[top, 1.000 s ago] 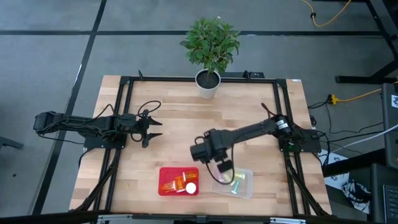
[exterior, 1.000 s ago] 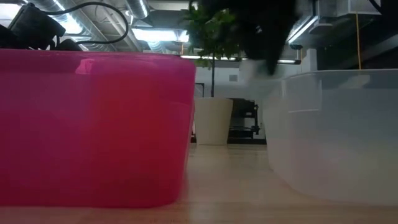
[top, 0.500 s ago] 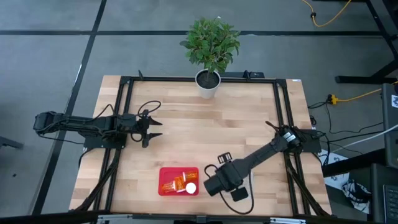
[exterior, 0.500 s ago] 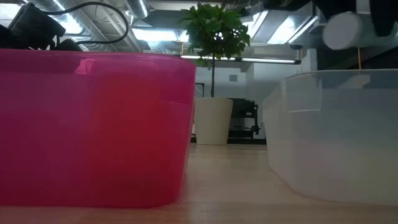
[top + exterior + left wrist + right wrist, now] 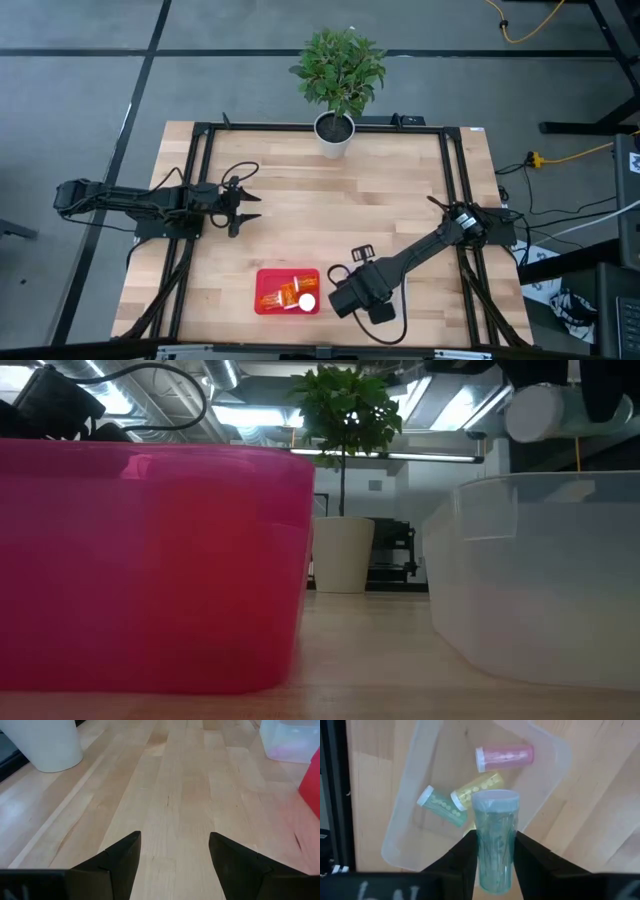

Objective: Pick and place medicine bottles into bin by pill shape (circle, oval)
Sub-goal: Put the blue pill bottle into the transparent bin, then adjust the transparent bin

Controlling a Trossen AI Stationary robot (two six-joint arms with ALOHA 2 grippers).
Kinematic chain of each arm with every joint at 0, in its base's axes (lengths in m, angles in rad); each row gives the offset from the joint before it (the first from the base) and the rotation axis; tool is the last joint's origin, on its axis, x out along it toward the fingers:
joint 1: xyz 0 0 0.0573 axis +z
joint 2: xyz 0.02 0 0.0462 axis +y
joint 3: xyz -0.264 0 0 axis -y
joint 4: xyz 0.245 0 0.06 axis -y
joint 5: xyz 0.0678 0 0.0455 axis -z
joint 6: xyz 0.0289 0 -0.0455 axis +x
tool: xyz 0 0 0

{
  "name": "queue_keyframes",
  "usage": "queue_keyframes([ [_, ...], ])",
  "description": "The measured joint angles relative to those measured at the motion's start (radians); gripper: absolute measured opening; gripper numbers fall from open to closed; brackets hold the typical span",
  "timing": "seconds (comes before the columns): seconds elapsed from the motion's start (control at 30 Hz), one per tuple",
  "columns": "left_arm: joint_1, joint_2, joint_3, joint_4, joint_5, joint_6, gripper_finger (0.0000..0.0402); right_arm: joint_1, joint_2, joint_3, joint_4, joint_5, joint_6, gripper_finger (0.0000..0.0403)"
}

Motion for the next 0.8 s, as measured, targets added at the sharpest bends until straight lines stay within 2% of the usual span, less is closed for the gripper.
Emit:
queue_keyframes([
  [0.37,0.0,0.0,0.0,0.0,0.0,-0.003,0.0228,0.0,0.0,0.0,0.012,0.0,-0.003,0.0214],
  [0.5,0.0,0.0,0.0,0.0,0.0,-0.003,0.0228,0.0,0.0,0.0,0.006,0.0,0.013,0.0224],
  [0.7,0.0,0.0,0.0,0.0,0.0,-0.002,0.0228,0.0,0.0,0.0,-0.018,0.008,0.126,0.0225],
  [0.8,0.0,0.0,0.0,0.0,0.0,0.001,0.0228,0.006,-0.015,-0.009,-0.017,0.038,0.065,0.0225],
])
